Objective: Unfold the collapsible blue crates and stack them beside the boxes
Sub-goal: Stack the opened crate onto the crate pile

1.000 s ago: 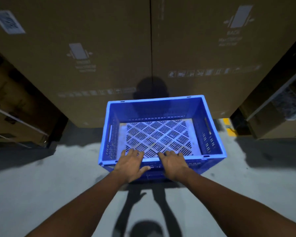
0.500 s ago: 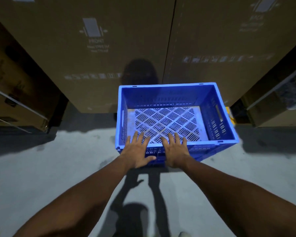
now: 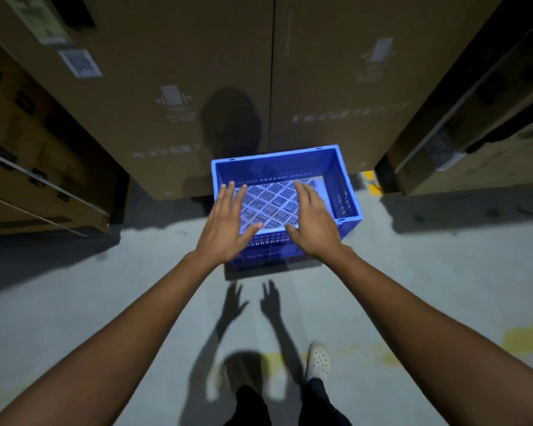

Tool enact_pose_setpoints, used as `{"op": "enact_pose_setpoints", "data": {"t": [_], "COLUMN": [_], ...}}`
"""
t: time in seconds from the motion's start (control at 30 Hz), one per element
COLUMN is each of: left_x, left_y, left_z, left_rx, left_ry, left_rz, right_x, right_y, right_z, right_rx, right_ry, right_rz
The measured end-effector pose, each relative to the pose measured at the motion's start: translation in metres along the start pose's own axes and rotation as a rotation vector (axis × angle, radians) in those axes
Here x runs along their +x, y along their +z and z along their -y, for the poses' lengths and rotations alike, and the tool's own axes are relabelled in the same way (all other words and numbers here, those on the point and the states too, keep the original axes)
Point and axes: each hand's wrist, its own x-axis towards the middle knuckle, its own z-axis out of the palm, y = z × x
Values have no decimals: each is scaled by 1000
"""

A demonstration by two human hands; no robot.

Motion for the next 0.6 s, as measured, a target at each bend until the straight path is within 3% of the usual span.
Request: {"op": "enact_pose_setpoints", "data": {"t": [0.2, 0.6], "left_x": [-58, -92], "left_y": [-49, -71], "left_z": [-79, -195], "left_rx": [-153, -121], "left_ry": [-104, -149], "left_rz": [-177, -325], "right_x": [-50, -117], "right_y": [-87, -165], "right_z": [15, -16], "right_rx": [173, 484], "right_ry": [-53, -88], "right_rz": [-137, -217]}}
